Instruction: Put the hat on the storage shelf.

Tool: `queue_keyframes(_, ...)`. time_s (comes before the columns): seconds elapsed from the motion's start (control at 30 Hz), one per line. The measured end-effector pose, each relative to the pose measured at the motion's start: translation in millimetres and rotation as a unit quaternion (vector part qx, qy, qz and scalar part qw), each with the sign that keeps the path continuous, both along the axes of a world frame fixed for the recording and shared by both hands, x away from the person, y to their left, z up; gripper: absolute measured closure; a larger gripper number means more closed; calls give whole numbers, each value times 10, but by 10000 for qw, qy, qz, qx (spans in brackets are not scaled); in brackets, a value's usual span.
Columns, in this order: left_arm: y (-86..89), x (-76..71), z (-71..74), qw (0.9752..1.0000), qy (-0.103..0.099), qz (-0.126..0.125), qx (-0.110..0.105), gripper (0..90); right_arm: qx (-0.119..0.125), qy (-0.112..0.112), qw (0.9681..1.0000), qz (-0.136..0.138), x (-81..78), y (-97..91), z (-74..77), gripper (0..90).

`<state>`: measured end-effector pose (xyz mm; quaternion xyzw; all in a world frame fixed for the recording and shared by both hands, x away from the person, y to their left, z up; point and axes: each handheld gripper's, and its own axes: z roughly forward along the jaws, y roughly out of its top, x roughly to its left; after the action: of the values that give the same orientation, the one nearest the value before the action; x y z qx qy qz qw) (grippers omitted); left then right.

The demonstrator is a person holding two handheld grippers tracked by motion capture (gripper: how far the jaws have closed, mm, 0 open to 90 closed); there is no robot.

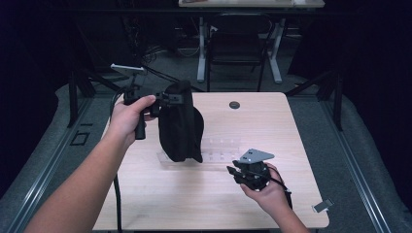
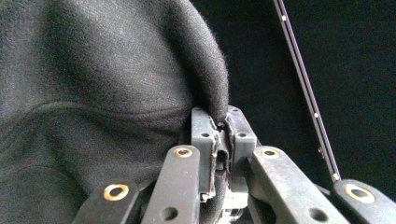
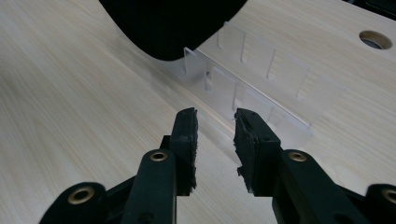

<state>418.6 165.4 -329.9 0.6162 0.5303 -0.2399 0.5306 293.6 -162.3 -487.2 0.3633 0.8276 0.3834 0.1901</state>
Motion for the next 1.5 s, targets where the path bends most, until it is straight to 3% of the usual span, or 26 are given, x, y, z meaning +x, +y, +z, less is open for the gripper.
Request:
queue_keyframes(0.43,-13,1,0,10000,-16,-13,6,847,44,1,9992,401,120,377,97,724)
queue_keyframes(0.8,-38,3,6,10000,-17,-22,15,846,63,-94,9974,717,130,659,218,740)
queue_keyframes(1.07,-55,3,4,10000,-21,-33,13,847,88,-125,9963,848,139,808,262,753)
queue_keyframes(1.5,-85,5,2,10000,-28,-57,-3,846,-160,-278,9958,860,163,920,289,792)
